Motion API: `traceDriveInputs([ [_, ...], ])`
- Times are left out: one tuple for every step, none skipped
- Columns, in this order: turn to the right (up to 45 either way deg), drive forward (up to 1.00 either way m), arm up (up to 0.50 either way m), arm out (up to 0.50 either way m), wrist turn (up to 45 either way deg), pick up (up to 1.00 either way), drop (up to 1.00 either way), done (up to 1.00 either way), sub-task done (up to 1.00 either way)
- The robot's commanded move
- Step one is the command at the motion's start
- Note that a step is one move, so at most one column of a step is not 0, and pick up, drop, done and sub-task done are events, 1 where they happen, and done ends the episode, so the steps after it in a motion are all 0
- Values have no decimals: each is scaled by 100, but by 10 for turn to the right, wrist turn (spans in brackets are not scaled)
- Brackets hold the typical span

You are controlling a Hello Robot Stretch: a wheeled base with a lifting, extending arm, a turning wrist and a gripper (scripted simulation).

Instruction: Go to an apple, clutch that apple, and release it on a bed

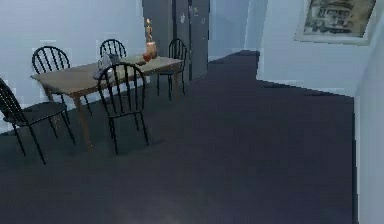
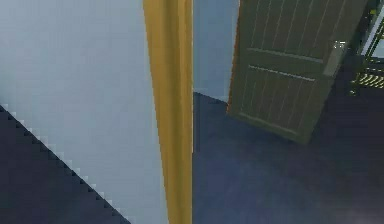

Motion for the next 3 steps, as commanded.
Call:
traceDriveInputs([
  [0, 100, 0, 0, 0, 0, 0, 0, 0],
  [0, 100, 0, 0, 0, 0, 0, 0, 0],
  [30, 0, 0, 0, 0, 0, 0, 0, 0],
])
